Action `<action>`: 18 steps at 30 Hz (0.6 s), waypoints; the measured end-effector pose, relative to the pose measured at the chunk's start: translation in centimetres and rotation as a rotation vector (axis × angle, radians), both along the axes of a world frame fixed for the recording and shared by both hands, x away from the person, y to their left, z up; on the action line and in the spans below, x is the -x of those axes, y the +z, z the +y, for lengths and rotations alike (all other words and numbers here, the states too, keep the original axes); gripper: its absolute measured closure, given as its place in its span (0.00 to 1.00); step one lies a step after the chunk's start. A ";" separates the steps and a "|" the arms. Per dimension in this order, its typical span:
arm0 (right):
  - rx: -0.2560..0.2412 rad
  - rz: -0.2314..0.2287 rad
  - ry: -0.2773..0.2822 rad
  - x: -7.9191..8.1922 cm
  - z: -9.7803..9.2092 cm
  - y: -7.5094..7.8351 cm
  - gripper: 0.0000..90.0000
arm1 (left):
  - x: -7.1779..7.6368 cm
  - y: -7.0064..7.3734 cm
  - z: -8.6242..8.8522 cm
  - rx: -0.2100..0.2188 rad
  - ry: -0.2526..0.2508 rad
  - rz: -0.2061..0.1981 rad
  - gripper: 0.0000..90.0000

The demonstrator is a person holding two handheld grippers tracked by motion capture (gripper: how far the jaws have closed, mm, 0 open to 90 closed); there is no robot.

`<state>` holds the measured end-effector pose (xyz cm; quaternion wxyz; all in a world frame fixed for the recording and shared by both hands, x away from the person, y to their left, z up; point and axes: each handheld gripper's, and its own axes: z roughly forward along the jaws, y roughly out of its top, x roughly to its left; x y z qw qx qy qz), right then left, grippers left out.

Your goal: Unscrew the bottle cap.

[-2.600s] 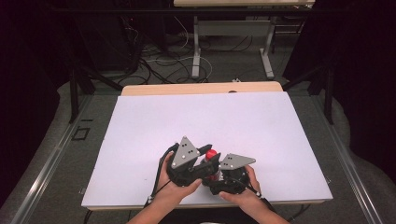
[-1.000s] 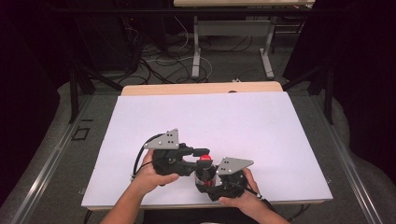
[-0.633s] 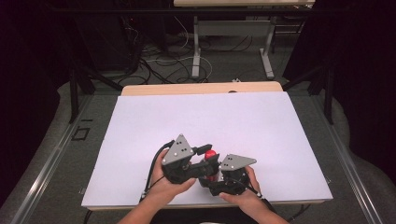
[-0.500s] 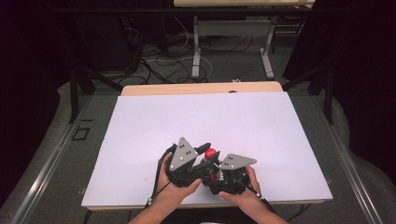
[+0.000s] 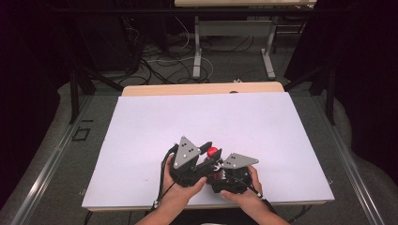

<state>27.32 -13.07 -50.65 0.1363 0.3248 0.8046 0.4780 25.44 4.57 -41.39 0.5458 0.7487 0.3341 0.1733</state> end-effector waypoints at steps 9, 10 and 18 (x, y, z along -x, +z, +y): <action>0.008 0.000 -0.010 -0.2 -0.2 -0.1 0.32 | -0.4 0.3 1.0 -0.003 0.022 0.000 0.69; 0.010 0.001 -0.006 -0.2 -0.2 -0.2 0.32 | -0.5 0.3 1.1 -0.001 0.026 0.002 0.69; 0.007 0.000 -0.032 -0.7 -0.7 -0.3 0.32 | -1.5 -0.1 2.3 -0.004 0.064 0.030 0.69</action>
